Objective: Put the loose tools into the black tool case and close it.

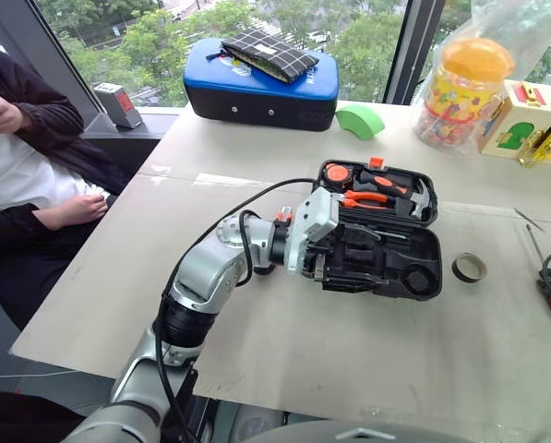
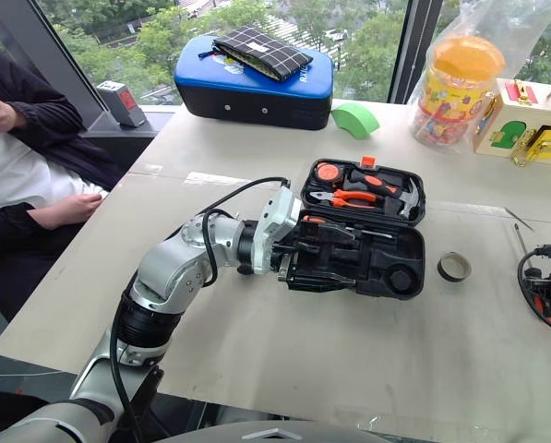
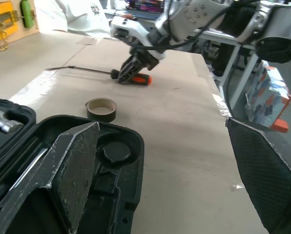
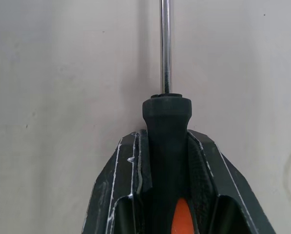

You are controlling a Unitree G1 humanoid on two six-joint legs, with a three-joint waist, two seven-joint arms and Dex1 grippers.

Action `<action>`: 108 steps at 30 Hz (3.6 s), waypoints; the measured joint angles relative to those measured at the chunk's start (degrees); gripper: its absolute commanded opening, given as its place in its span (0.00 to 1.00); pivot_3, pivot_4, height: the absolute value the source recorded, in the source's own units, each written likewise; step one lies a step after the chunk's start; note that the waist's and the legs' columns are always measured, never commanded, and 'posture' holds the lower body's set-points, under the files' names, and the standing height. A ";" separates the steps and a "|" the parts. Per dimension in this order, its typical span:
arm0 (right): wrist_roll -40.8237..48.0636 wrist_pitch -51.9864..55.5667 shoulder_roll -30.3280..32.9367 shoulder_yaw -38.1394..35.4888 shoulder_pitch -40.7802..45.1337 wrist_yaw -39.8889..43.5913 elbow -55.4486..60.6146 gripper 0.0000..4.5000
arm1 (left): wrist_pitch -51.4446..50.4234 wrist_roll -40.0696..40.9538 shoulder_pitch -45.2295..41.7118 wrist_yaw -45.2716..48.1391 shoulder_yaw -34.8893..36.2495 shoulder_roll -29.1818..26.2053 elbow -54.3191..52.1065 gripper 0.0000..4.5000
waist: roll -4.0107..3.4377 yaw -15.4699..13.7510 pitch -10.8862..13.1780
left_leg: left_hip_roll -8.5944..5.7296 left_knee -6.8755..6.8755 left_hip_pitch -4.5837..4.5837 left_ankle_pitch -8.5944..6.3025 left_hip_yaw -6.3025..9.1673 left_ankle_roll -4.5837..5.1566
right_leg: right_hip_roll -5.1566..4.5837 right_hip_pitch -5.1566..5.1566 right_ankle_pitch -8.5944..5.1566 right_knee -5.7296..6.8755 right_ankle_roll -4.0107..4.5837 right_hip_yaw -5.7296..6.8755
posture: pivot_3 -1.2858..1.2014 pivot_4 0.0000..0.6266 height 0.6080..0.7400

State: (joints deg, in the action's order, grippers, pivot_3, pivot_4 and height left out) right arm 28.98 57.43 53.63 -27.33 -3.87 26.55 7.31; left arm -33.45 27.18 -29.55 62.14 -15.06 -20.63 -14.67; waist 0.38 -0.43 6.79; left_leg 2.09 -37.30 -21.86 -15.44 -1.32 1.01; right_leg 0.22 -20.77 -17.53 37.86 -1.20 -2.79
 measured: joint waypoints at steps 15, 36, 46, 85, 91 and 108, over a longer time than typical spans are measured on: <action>-13.40 -18.05 4.13 44.63 32.93 24.10 11.65 0.10 | 6.60 6.34 26.02 2.85 19.20 -14.35 -3.08 0.95 | 0.35 0.65 0.70 | 0.00 0.09 -0.02 0.00 0.10 -0.02 | -0.78 -0.18 0.00 -0.07 0.05 0.38 | 0.52 0.24 1.00; -26.64 -35.13 -2.12 49.77 41.60 41.89 -11.89 0.67 | 7.75 7.99 29.25 -3.15 20.85 -15.15 -9.46 0.95 | 0.36 -0.11 0.64 | 0.01 0.19 0.04 -0.04 0.13 0.06 | -1.14 0.04 0.01 -0.12 0.10 1.01 | 0.52 0.24 1.00; -5.18 -19.22 -7.20 29.36 34.84 41.00 -1.89 0.02 | 8.80 7.80 27.66 -2.58 19.46 -15.19 -8.25 0.95 | 0.48 1.12 0.57 | 0.04 0.22 0.04 -0.04 0.16 0.05 | -1.26 0.07 0.02 -0.09 0.11 1.19 | 0.52 0.24 1.00; 9.22 -27.68 -8.04 21.42 6.43 28.03 32.72 1.00 | -8.76 -9.21 28.02 -50.07 20.99 -3.75 -7.03 0.89 | 0.63 1.07 0.49 | 0.04 0.39 0.04 -0.03 0.15 0.02 | -1.36 0.05 0.01 -0.16 0.11 1.36 | 0.52 0.24 1.00; 9.25 -30.18 -7.98 18.51 3.61 28.15 33.94 1.00 | -7.04 -10.82 28.33 -49.88 20.13 -2.74 -6.47 0.39 | 0.61 0.75 0.46 | 0.03 0.39 0.04 -0.03 0.13 0.02 | -1.41 0.08 0.01 -0.20 0.11 1.36 | 0.52 0.24 1.00; 6.24 -34.31 -9.76 3.63 -15.64 23.83 37.87 1.00 | 17.21 -11.66 6.60 -6.76 3.55 -16.75 3.71 0.08 | 0.50 -0.49 0.47 | 0.01 0.42 -0.02 0.00 -0.06 -0.02 | -1.44 0.11 -0.02 -0.34 0.16 1.41 | 0.52 0.24 1.00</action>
State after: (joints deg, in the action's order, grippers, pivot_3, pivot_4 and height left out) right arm 35.21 23.12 43.87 -23.69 -19.51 50.38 45.18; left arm -16.24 15.52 -22.95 55.38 -11.51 -37.39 -10.96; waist 0.88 -0.92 7.27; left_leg 2.10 -36.88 -21.87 -15.44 -1.38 1.00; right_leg -1.22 -20.65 -17.54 37.51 -1.05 -1.37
